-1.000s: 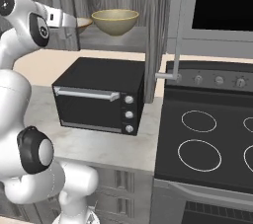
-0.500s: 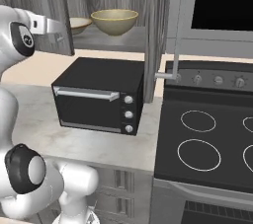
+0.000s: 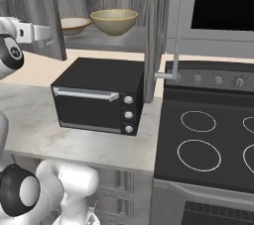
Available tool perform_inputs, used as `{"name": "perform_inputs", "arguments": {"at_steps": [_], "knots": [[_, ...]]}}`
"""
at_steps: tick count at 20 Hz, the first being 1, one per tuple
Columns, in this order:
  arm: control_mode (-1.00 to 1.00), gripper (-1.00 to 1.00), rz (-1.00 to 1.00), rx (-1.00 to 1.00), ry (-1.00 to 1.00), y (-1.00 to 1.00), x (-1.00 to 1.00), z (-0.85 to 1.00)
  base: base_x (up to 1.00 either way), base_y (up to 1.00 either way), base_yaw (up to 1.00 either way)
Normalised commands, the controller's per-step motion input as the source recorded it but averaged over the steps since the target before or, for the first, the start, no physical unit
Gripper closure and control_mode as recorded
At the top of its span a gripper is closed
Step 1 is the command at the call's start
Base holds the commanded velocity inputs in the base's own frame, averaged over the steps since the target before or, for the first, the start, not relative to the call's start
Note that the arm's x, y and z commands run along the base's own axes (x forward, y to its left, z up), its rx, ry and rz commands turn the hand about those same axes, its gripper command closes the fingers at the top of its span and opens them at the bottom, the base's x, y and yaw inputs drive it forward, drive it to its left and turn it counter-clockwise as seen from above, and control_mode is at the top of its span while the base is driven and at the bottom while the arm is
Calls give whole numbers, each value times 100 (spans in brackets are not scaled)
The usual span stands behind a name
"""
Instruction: Move the bowls from the cabinet to the plates on the dining table.
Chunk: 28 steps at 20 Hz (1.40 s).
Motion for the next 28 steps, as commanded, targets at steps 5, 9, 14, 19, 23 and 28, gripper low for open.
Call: {"name": "perform_inputs", "arguments": {"at_steps": [5, 9, 14, 19, 23, 28], "knots": [[-100, -100, 2, -4, -8, 100, -46, 0, 0, 0, 0], [-100, -100, 4, 0, -6, 100, -41, 4, 0, 0, 0], [-100, -100, 9, 2, -4, 90, -56, 33, 0, 0, 0], [-100, -100, 11, 5, -5, 92, -66, 43, 0, 0, 0], [-100, -100, 10, 7, -5, 84, -65, 48, 0, 0, 0], [-100, -100, 8, 10, -3, 47, -63, 43, 0, 0, 0]]}}
